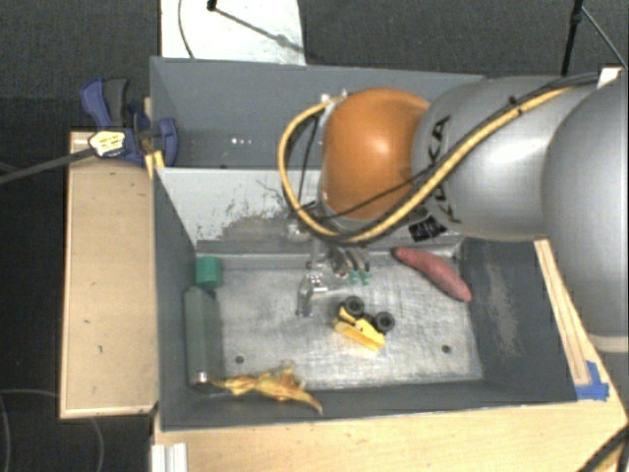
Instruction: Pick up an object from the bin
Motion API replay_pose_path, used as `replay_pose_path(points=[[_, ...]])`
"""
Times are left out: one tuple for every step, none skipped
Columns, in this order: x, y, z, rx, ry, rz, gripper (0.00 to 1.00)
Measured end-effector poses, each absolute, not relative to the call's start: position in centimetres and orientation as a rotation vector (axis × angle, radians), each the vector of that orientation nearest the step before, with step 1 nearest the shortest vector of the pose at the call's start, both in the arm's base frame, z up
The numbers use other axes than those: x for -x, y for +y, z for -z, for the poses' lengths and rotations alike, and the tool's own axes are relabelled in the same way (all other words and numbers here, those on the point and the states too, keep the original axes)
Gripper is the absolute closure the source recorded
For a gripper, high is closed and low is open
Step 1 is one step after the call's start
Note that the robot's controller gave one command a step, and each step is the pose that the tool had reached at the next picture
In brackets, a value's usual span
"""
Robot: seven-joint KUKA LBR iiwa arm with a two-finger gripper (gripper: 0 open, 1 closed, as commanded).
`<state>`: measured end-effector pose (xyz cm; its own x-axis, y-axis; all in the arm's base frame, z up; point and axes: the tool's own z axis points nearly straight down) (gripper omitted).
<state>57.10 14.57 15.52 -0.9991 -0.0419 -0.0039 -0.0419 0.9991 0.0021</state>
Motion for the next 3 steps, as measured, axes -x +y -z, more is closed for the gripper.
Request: replay_pose_path(points=[[-57.0, 12.1, -15.2, 0.143, 3.137, 0.003, 0.00], [-57.5, 9.7, -17.9, 0.242, 3.130, -0.004, 0.00], [-54.6, 8.6, -15.8, 0.509, 3.092, 0.001, 0.00]])
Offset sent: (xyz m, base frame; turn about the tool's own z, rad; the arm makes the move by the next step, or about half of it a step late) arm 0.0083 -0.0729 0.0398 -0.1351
